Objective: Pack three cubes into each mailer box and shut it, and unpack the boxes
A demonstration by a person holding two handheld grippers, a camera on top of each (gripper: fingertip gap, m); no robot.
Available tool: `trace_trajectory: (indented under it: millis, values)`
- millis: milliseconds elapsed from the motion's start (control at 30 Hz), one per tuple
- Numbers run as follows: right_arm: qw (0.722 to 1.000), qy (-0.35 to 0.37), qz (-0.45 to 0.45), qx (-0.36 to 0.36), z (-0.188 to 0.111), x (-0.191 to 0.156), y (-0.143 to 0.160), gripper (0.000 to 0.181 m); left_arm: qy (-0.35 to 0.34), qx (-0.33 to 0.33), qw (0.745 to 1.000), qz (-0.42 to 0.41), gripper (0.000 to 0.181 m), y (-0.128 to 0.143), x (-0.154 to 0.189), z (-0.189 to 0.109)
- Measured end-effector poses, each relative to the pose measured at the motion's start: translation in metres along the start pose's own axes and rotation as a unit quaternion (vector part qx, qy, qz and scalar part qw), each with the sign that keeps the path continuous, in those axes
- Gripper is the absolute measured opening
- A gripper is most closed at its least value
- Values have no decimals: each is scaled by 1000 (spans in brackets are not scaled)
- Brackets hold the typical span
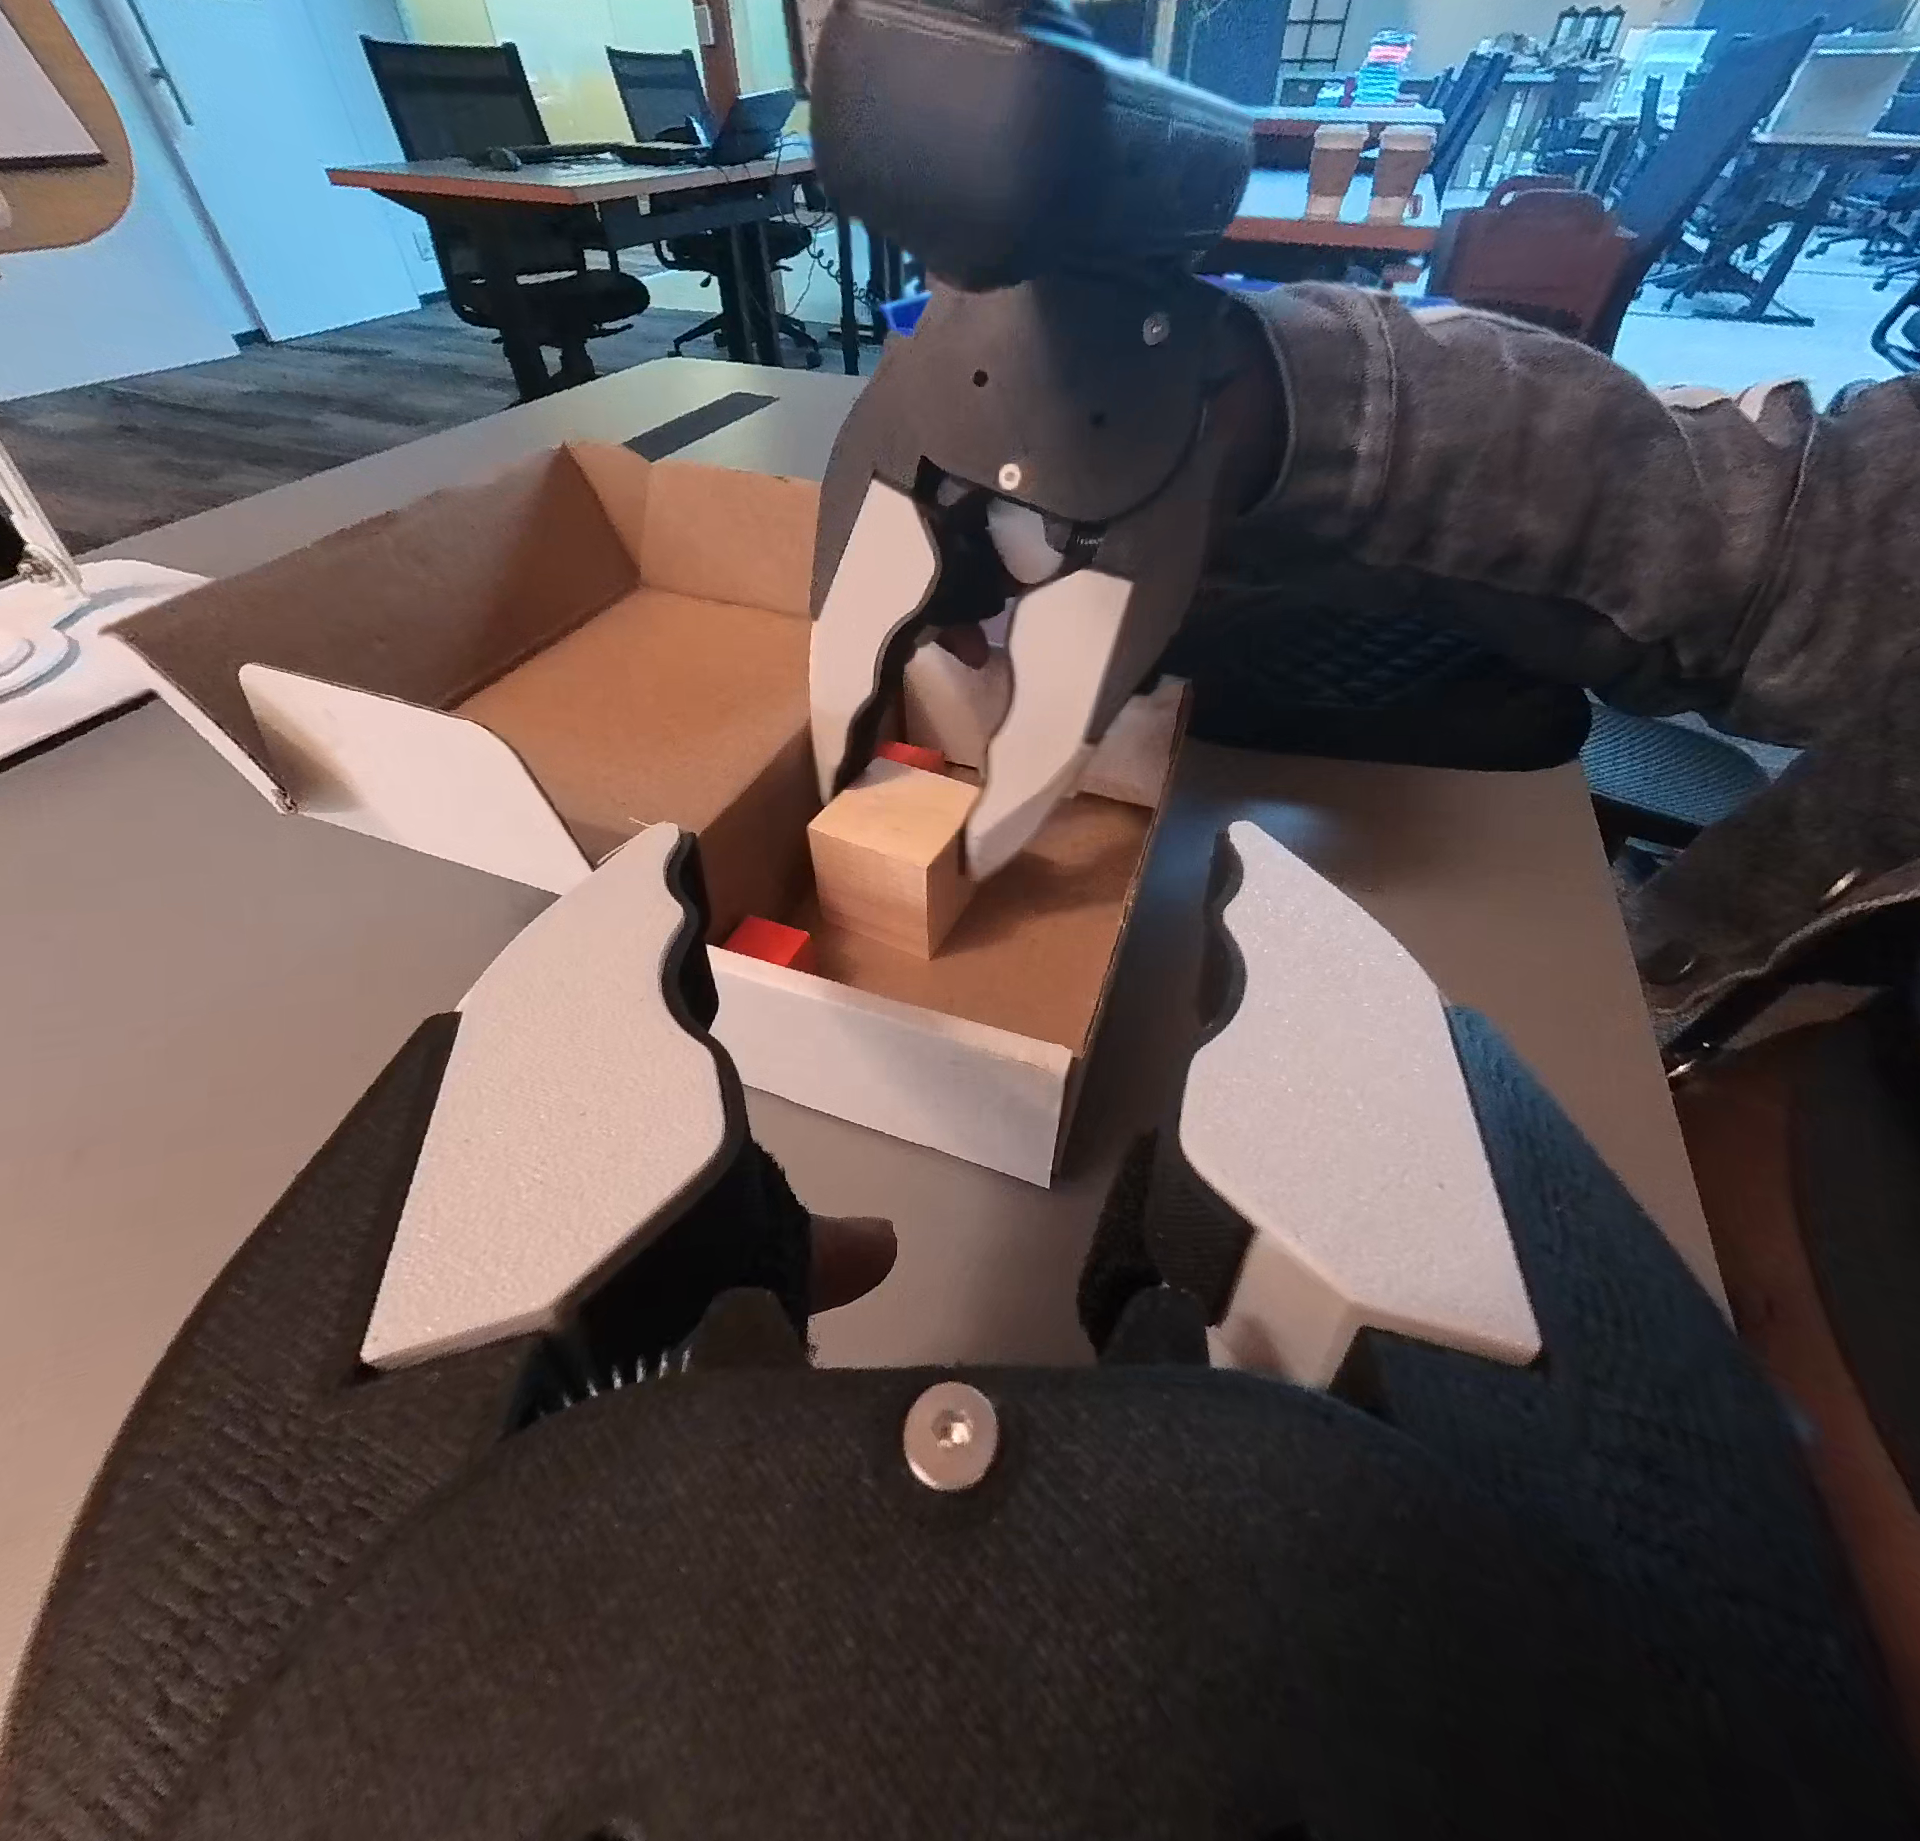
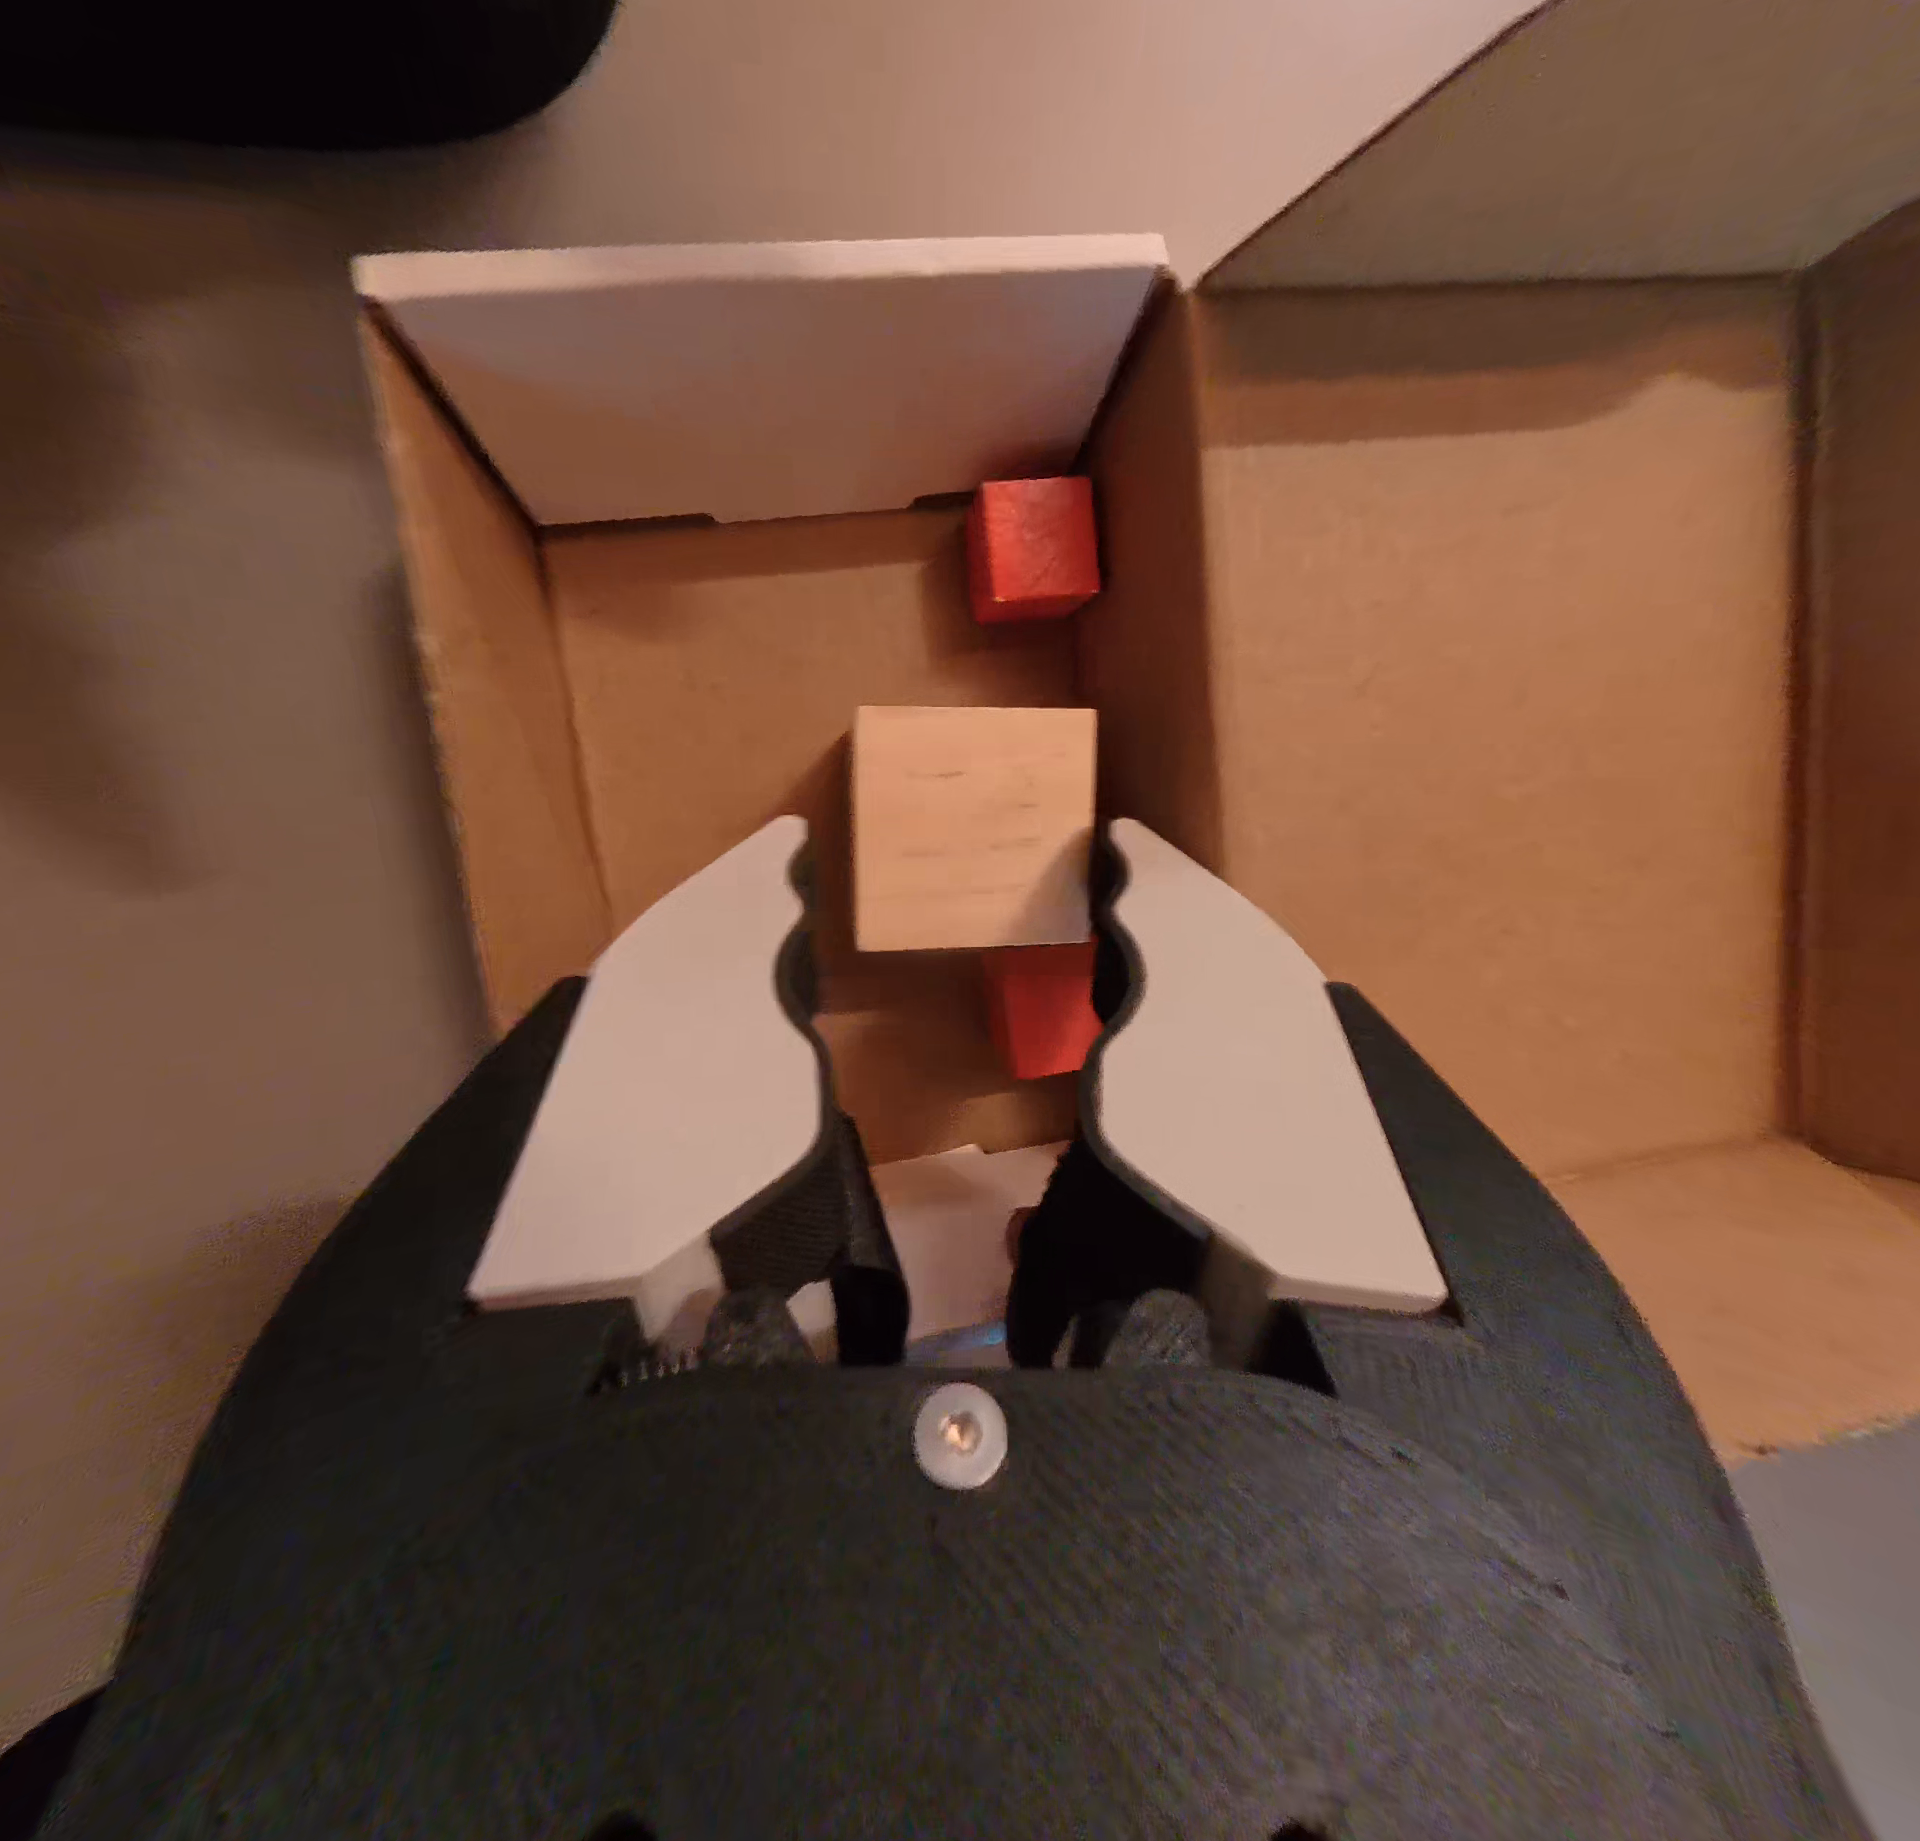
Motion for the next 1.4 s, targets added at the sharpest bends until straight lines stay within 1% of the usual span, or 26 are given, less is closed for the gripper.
trace_trajectory:
  millis: [33, 100, 167, 233, 333, 433, 533, 600, 667, 733, 800, 1000, 1133, 1233, 1400]
  values:
    - [1000, 7, -3, 0, -1, 1, 0, 43, 0, 1, 1000, 0, 91, 0, -1, 0]
    - [1000, -6, -6, 9, -6, -1, -1, 43, 0, 1, 1000, -3, 91, 0, 0, -1]
    - [999, -1, 3, 39, -21, -2, -1, 43, -1, 2, 1000, -5, 91, 0, 0, -1]
    - [997, 24, 13, 68, -48, -2, 2, 43, -1, 2, 1000, -3, 91, 0, -1, -1]
    - [989, 102, 42, 100, -105, 2, 19, 43, -1, -1, 1000, 3, 91, 1, 0, 0]
    - [971, 196, 94, 97, -166, 7, 55, 43, -3, -3, 1000, 9, 91, 1, 1, 1]
    - [941, 282, 173, 71, -217, 9, 107, 43, -4, -4, 1000, 11, 91, 1, 2, 1]
    - [917, 325, 229, 39, -239, 10, 145, 43, -4, -5, 1000, 12, 91, 1, 2, 1]
    - [898, 343, 273, 27, -252, 8, 176, 44, -5, -8, 1000, 12, 91, 1, 2, 2]
    - [884, 348, 311, 21, -255, 5, 202, 44, -7, -9, 1000, 12, 91, 1, 2, 2]
    - [871, 352, 342, 5, -250, 5, 225, 44, -7, -10, 1000, 11, 91, 1, 2, 2]
    - [844, 327, 424, -35, -212, 21, 278, 44, -7, -12, 1000, 6, 91, 2, 1, 3]
    - [824, 321, 465, -51, -188, 37, 299, 44, -6, -10, 1000, 1, 90, 2, 0, 2]
    - [804, 317, 497, -74, -177, 47, 313, 44, -6, -10, 1000, -1, 90, 2, -1, 2]
    - [782, 308, 534, -92, -165, 47, 320, 44, -4, -9, 1000, -3, 90, 2, -1, 2]
Point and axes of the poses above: each gripper's, where its closed fingertips meet, z out along the fingers, y out of its underside, x = y × z across the jaws, the point moved 9 cm from there along -z, back along the fingers
